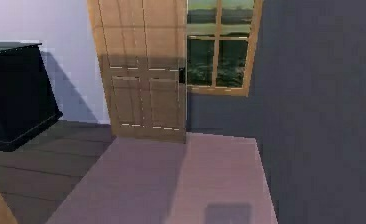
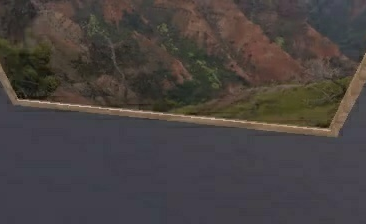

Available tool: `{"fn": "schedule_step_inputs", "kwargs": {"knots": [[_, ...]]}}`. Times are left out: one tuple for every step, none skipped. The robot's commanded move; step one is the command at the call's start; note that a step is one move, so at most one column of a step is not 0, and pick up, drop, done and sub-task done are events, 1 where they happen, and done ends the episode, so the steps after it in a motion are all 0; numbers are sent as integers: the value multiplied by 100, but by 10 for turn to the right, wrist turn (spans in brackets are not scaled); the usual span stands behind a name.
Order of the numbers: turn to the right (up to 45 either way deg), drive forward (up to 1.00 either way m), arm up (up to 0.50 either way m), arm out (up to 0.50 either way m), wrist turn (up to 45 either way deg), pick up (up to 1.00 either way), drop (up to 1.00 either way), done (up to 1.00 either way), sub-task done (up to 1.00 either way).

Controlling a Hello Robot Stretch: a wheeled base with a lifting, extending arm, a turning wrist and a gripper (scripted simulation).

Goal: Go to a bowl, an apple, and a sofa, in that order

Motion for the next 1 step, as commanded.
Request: {"fn": "schedule_step_inputs", "kwargs": {"knots": [[0, 75, 0, 0, 0, 0, 0, 0, 0]]}}
